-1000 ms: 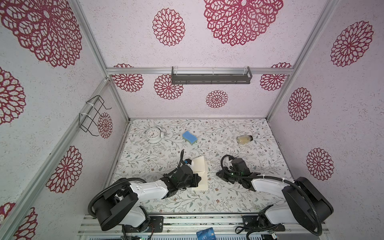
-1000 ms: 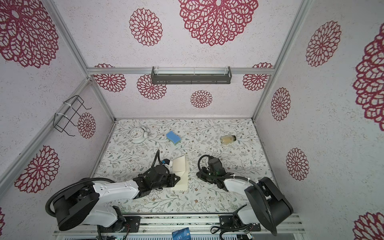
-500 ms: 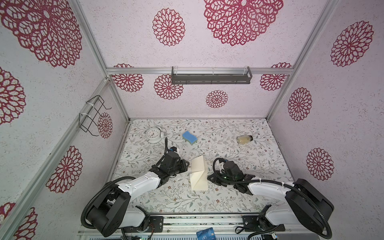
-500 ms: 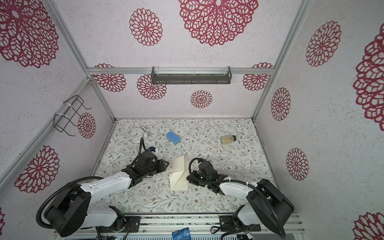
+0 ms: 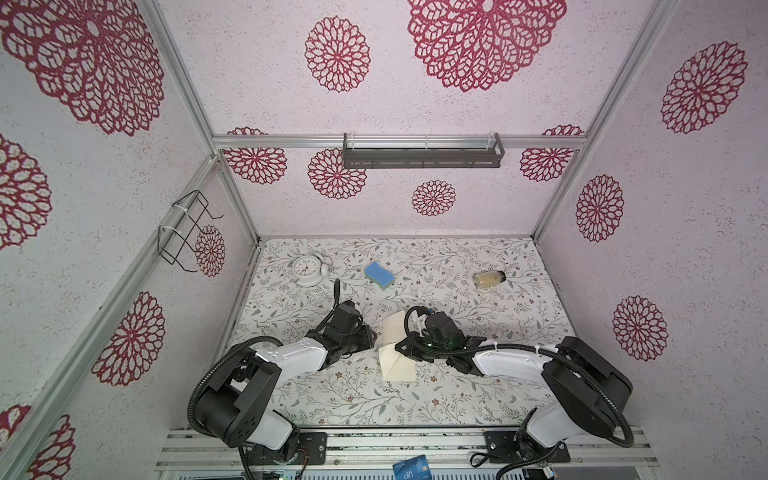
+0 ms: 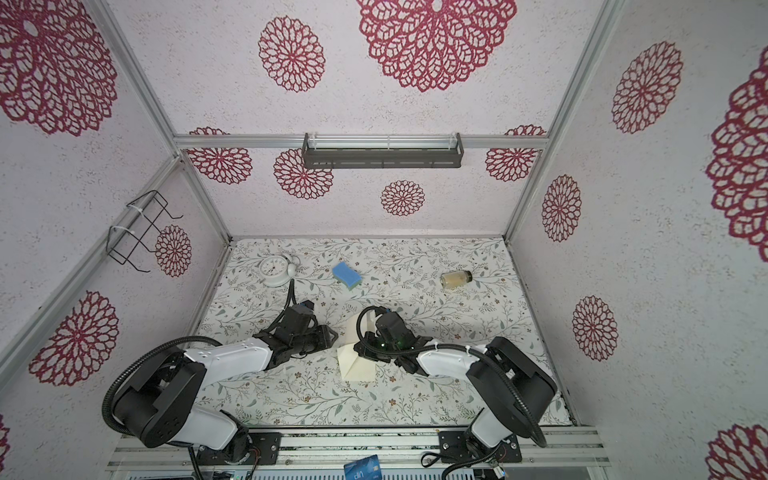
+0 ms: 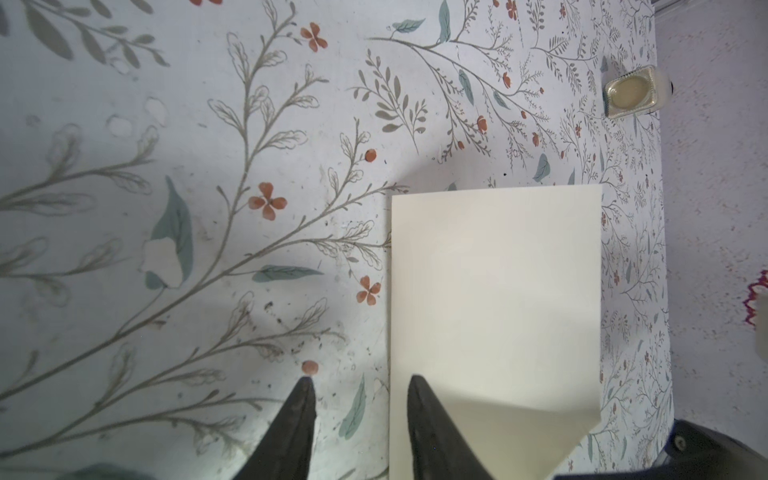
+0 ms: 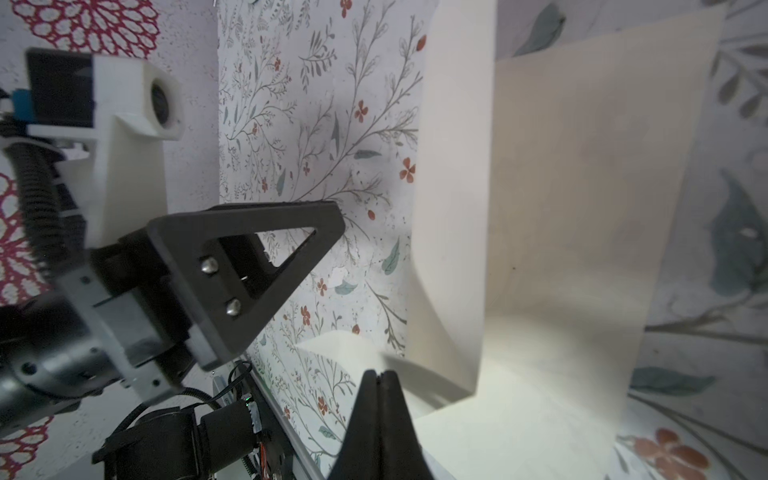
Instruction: Fold a paper plane with a square sheet of paper (fold left side to right side)
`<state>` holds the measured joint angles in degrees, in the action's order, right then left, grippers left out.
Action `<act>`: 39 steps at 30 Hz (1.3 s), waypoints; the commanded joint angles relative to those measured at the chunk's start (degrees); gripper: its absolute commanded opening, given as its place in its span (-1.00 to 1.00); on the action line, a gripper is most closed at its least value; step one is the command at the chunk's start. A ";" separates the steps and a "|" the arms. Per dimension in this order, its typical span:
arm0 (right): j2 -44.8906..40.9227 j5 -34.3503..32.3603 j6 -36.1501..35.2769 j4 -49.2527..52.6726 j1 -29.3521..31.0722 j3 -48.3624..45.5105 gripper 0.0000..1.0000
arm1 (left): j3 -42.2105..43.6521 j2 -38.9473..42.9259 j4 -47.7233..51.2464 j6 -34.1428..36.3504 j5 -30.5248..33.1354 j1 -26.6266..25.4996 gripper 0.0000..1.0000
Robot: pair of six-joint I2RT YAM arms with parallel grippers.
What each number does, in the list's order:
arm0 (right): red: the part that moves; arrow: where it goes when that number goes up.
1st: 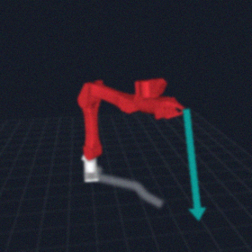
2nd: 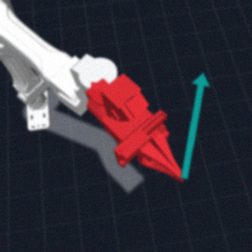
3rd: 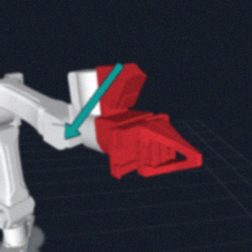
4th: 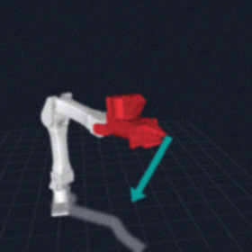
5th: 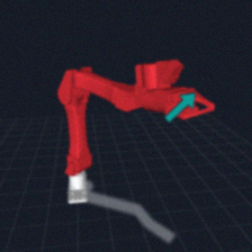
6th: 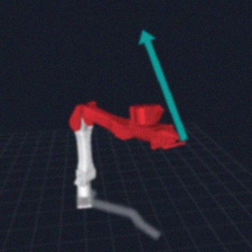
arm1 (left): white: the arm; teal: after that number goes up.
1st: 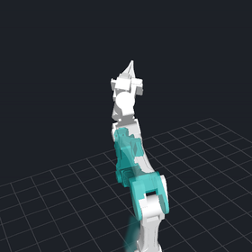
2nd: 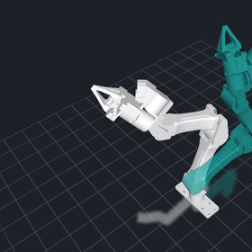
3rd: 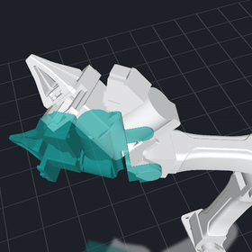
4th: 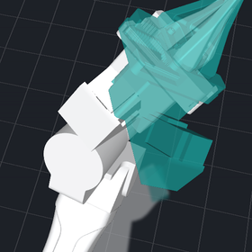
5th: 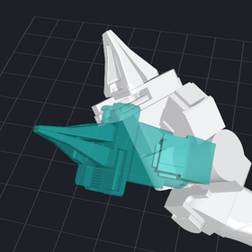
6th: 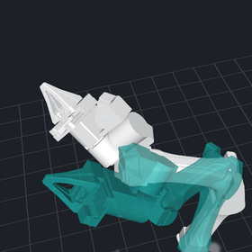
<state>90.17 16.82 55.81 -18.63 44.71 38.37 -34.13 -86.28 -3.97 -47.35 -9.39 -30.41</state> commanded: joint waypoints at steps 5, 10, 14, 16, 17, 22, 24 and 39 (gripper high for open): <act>3.31 -3.15 -0.20 -4.90 -1.79 -2.06 -1.00 | -0.81 -2.17 -3.05 0.71 -2.47 0.18 0.00; 5.21 -3.06 0.94 -9.70 -3.12 -5.50 -1.00 | -0.48 -3.90 -7.70 0.60 -5.23 0.18 0.25; 5.85 -2.84 1.42 -11.50 -3.75 -7.22 -1.00 | -1.13 -6.11 -9.98 0.32 -6.96 0.18 0.30; 6.26 -2.63 1.65 -12.21 -4.02 -7.86 -1.00 | -1.80 -7.70 -11.00 0.29 -8.01 0.18 0.32; 6.33 -2.54 1.83 -12.55 -4.10 -8.10 -1.00 | -2.07 -8.41 -11.59 0.24 -8.53 0.18 0.32; 6.86 -2.14 2.20 -13.71 -4.67 -9.18 -1.00 | -3.48 -12.41 -14.81 -0.15 -10.80 0.19 0.34; 7.06 -2.14 2.13 -13.97 -4.72 -9.60 -1.00 | -3.87 -14.35 -16.59 -0.52 -12.62 0.33 0.35; 7.49 -1.27 2.44 -15.51 -5.94 -11.26 -1.00 | -0.94 -19.33 -29.46 -3.14 -18.31 2.12 -0.19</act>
<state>96.77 16.49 58.06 -36.80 39.48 28.16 -35.92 -105.14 -32.80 -49.93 -26.79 -28.95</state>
